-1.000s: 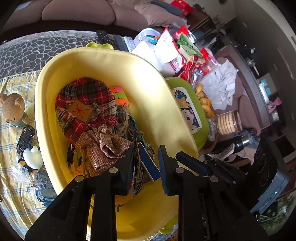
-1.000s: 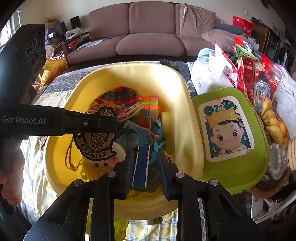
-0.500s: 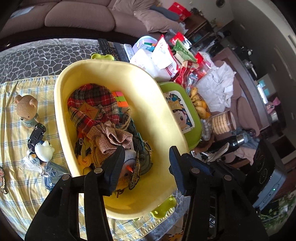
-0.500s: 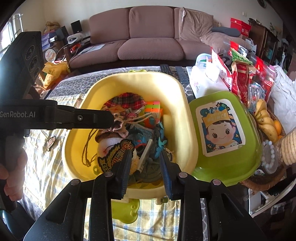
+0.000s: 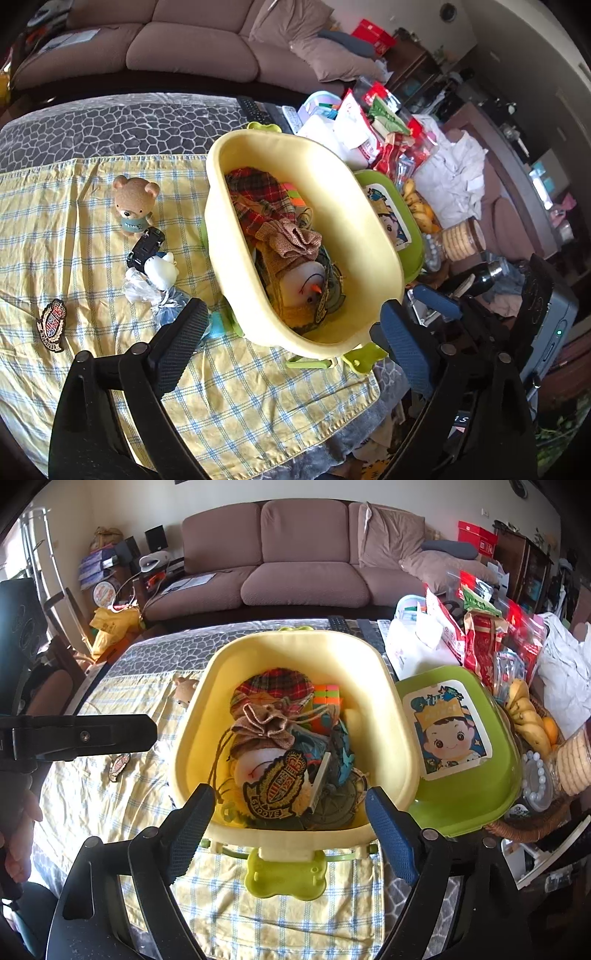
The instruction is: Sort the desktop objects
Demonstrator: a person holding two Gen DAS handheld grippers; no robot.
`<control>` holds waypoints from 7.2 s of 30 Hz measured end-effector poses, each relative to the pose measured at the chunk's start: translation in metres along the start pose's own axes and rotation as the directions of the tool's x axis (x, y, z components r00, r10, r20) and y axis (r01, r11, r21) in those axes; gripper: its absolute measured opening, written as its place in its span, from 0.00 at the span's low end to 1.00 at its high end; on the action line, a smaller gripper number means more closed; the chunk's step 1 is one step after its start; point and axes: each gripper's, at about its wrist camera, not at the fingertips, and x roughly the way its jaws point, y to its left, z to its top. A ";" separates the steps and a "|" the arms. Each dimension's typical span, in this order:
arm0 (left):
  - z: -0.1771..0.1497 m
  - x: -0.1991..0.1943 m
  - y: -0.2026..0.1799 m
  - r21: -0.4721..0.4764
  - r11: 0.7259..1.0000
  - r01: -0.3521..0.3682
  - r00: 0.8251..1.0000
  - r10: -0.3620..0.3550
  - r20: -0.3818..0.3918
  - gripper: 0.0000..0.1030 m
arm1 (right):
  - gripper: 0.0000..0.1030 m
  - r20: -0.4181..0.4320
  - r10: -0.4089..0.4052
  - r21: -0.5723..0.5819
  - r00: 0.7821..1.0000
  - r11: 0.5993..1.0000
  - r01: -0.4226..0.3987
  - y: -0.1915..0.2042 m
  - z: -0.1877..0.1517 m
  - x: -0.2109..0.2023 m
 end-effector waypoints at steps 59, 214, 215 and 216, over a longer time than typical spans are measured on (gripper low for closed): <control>-0.119 0.046 0.126 0.077 0.983 -0.168 0.985 0.166 0.036 0.94 | 1.00 0.078 0.134 0.126 0.988 0.982 -0.144 0.099 -0.094 0.035; -0.082 -0.045 0.222 -0.117 0.992 -0.046 0.986 0.065 0.156 0.43 | 0.23 -0.002 0.157 -0.071 0.988 0.985 -0.156 0.160 -0.010 0.147; -0.084 -0.045 0.221 -0.117 0.992 -0.042 0.986 0.060 0.157 0.43 | 0.23 0.012 0.165 -0.074 0.986 0.984 -0.164 0.159 -0.009 0.141; -0.085 -0.046 0.218 -0.119 0.992 -0.035 0.986 0.054 0.158 0.43 | 0.23 0.022 0.175 -0.074 0.984 0.982 -0.173 0.159 -0.007 0.136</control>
